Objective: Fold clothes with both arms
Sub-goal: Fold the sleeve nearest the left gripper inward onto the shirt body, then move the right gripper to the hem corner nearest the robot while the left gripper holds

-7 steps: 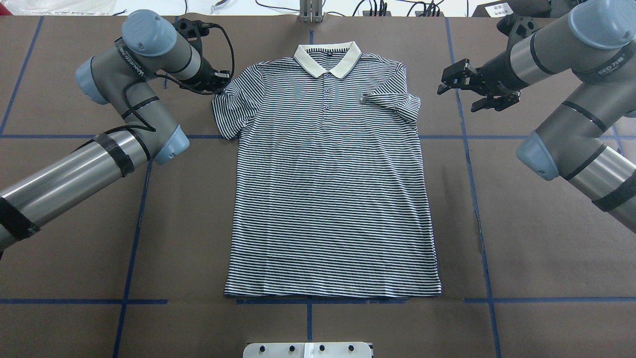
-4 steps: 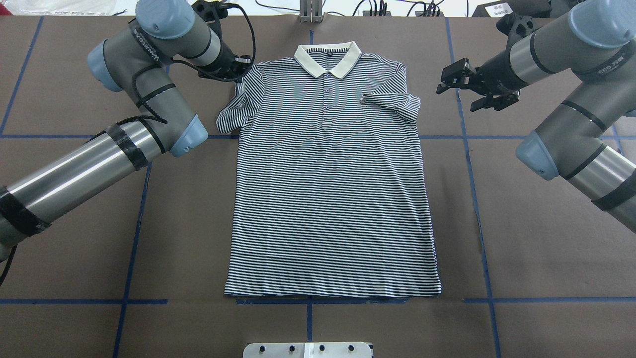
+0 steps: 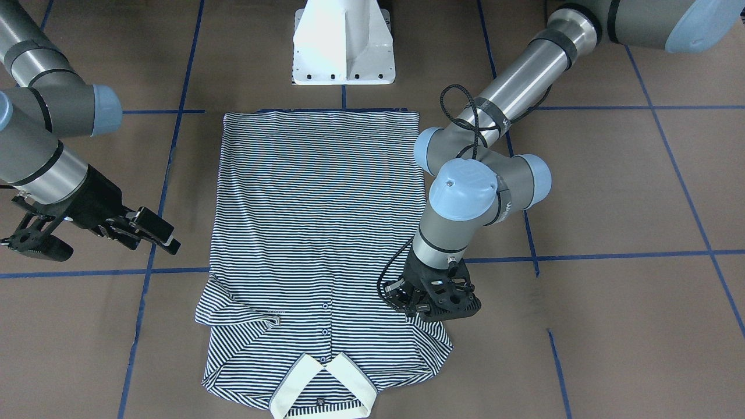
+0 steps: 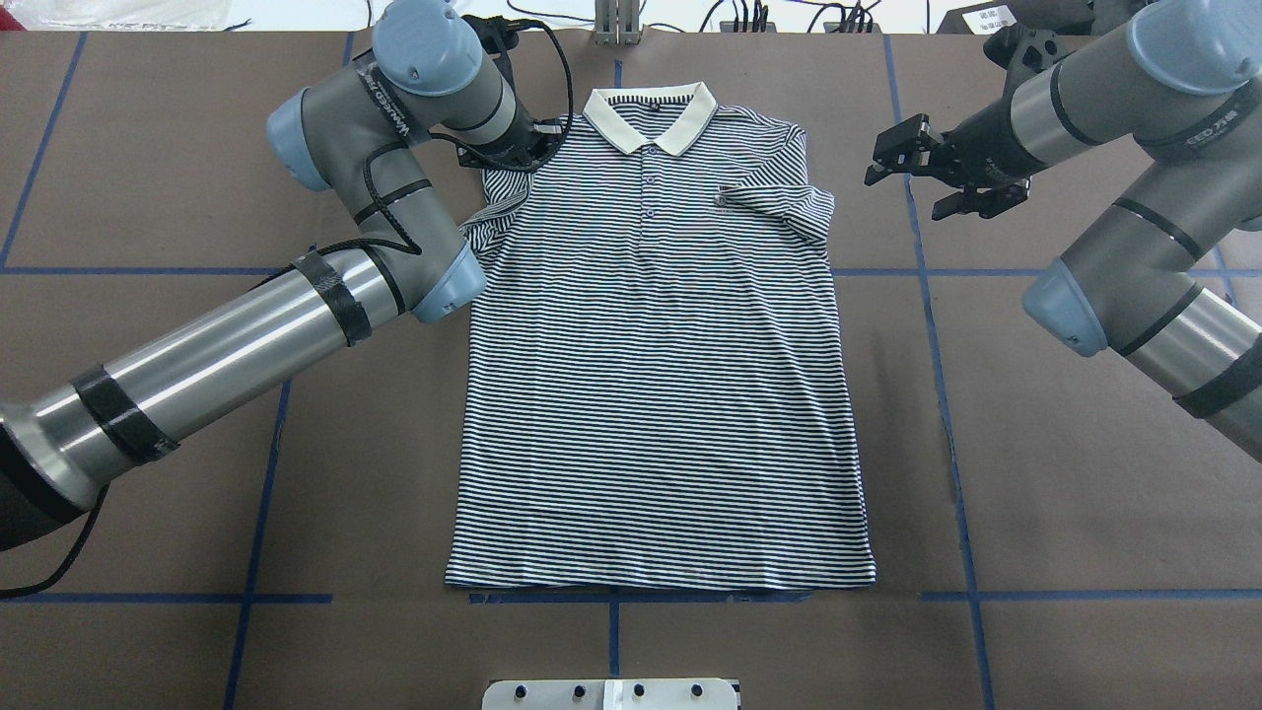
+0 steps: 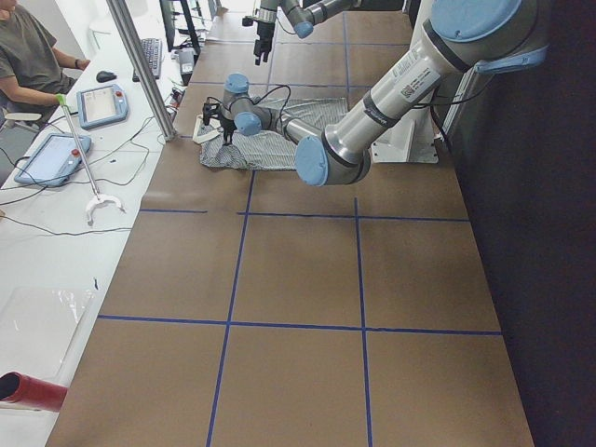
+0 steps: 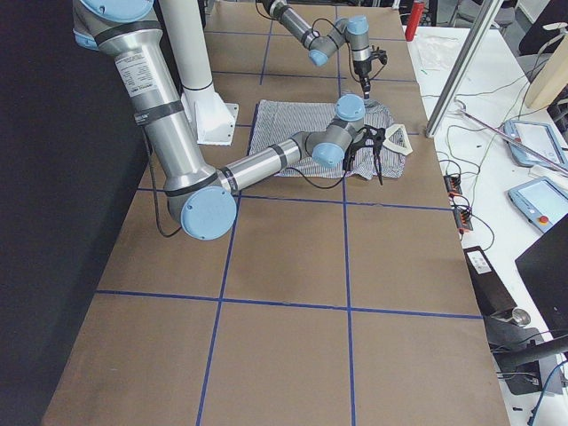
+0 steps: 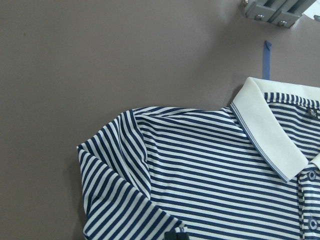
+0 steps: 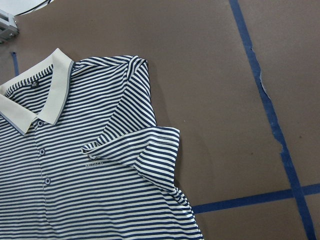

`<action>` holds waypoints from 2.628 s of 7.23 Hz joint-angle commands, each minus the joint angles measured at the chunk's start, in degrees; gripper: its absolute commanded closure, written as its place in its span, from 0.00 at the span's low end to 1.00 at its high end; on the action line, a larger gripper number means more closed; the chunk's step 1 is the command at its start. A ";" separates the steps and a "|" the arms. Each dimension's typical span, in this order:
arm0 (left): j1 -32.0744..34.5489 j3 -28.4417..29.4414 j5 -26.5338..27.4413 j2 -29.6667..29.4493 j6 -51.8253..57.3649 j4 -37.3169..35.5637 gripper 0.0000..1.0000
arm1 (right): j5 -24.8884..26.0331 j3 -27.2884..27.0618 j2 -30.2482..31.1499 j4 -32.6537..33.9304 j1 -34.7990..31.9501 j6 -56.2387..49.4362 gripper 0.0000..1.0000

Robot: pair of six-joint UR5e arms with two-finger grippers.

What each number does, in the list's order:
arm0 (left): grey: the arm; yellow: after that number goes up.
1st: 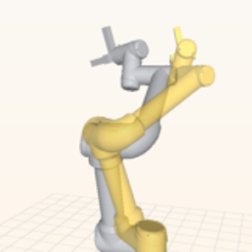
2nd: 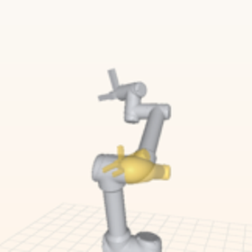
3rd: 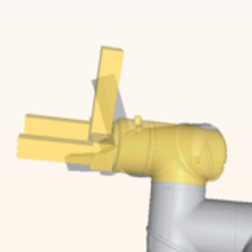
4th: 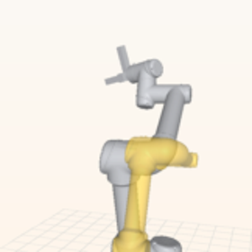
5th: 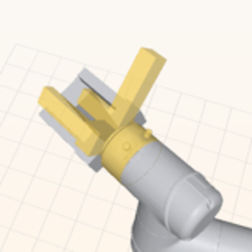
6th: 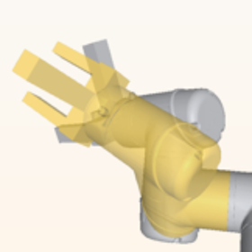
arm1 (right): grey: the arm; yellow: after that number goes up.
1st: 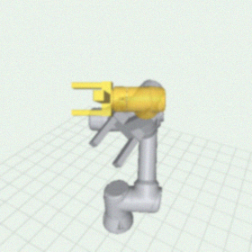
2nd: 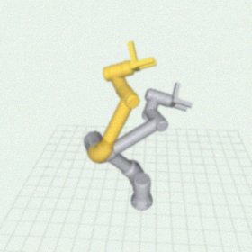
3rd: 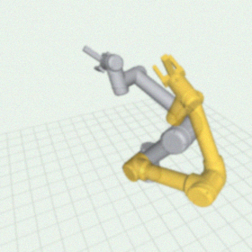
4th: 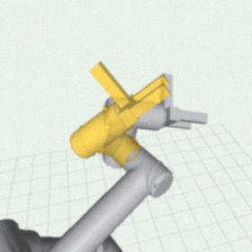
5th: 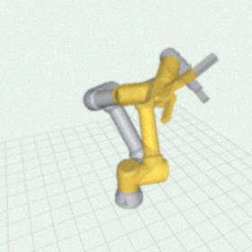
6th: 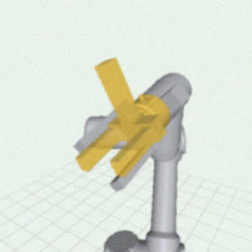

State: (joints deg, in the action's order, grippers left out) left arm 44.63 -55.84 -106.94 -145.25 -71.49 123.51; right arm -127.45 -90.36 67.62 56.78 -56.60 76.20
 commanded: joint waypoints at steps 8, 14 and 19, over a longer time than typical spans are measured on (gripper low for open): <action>-2.62 3.90 3.31 -2.05 -2.78 5.60 0.57 | 0.18 0.10 -0.12 0.09 0.18 0.09 0.00; -4.46 -35.96 -6.66 22.44 -5.05 2.17 0.39 | 24.98 -19.16 9.59 4.79 23.05 26.58 0.04; -4.55 -36.35 -6.97 25.02 -5.59 2.96 0.30 | 55.71 -34.27 14.98 31.46 54.12 56.29 0.09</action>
State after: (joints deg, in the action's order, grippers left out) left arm 40.08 -92.36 -113.86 -120.45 -77.17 126.43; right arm -77.18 -124.37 81.70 85.49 -7.61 125.34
